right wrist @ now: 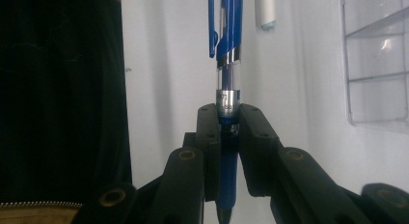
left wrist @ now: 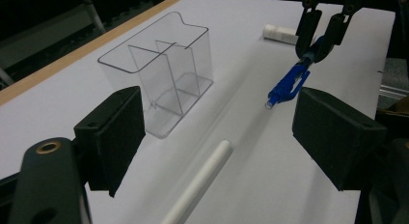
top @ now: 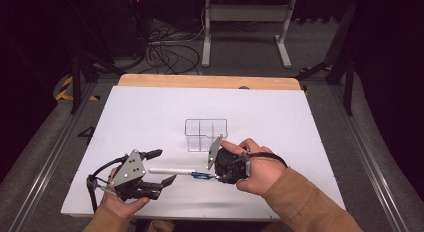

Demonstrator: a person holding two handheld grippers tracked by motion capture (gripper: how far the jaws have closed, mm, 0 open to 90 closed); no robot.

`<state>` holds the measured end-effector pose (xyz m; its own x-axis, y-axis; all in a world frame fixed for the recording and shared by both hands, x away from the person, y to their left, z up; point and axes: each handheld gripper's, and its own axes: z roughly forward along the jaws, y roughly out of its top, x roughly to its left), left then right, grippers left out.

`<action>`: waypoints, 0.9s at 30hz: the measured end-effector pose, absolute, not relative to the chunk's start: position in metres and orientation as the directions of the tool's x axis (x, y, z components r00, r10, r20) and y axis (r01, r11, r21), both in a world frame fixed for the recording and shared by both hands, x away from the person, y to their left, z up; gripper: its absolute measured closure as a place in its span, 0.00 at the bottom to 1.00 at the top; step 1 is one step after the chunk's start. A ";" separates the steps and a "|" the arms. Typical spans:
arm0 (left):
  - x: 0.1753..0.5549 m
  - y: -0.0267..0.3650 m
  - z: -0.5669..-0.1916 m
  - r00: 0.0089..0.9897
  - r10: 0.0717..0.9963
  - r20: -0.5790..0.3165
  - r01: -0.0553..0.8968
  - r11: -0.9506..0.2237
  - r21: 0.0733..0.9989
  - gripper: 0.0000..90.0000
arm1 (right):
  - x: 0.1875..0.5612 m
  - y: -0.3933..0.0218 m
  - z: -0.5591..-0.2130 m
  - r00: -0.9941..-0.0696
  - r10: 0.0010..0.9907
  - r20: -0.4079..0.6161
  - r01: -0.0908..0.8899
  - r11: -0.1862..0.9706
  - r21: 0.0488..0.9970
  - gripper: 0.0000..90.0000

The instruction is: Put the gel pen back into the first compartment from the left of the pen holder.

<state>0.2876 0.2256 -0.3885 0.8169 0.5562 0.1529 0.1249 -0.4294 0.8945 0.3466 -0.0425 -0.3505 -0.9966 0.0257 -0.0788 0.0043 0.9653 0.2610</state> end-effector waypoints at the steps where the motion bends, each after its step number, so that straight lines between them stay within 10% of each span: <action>1: 0.288 0.224 -0.388 0.822 0.549 0.153 0.124 -0.433 0.893 0.23 | 0.347 -0.041 -0.350 -0.997 0.015 -0.078 -0.005 0.967 0.253 0.88; 27: 0.308 0.174 -0.391 0.934 0.326 0.150 0.091 -0.619 0.780 0.49 | 0.346 -0.023 -0.358 -0.997 -0.043 -0.071 -0.058 0.973 0.224 0.88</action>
